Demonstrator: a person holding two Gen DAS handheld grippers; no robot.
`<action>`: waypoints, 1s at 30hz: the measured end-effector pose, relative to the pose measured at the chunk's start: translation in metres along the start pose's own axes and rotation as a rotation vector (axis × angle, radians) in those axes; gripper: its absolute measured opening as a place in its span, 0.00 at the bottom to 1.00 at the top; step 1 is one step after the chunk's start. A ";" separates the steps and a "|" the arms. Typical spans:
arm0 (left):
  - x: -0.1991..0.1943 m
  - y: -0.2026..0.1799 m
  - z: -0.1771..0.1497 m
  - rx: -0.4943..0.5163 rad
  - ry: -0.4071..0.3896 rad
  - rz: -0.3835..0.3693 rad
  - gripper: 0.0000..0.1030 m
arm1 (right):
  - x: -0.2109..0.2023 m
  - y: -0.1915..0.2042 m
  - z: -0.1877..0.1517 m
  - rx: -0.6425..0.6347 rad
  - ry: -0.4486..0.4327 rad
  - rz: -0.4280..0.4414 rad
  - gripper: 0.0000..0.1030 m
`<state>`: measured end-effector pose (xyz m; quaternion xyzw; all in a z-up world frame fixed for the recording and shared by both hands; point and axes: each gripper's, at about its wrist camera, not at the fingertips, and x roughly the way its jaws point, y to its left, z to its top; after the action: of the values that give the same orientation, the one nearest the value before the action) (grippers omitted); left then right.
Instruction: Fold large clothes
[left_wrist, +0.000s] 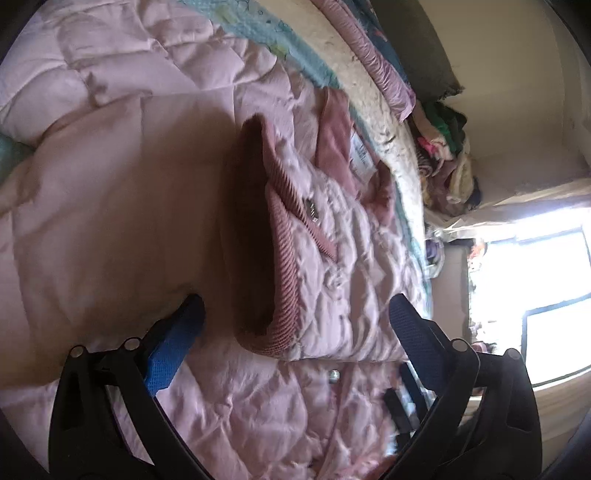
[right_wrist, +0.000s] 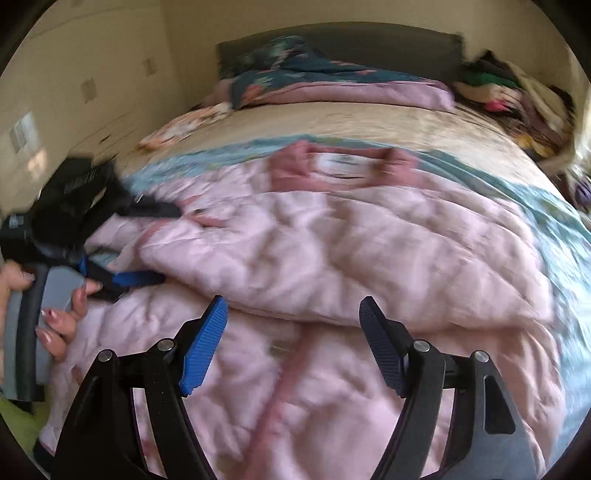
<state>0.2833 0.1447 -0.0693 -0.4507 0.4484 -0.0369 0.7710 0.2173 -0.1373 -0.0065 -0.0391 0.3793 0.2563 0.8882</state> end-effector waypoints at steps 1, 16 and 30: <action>0.001 -0.004 -0.002 0.024 -0.006 0.014 0.71 | -0.005 -0.010 -0.003 0.025 -0.003 -0.025 0.70; -0.041 -0.068 0.019 0.402 -0.215 0.154 0.12 | -0.053 -0.122 -0.003 0.247 -0.077 -0.211 0.71; -0.003 -0.009 0.015 0.374 -0.130 0.261 0.14 | 0.031 -0.145 0.022 0.258 0.125 -0.178 0.71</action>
<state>0.2953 0.1503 -0.0581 -0.2396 0.4378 0.0097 0.8665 0.3199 -0.2434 -0.0310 0.0261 0.4588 0.1226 0.8797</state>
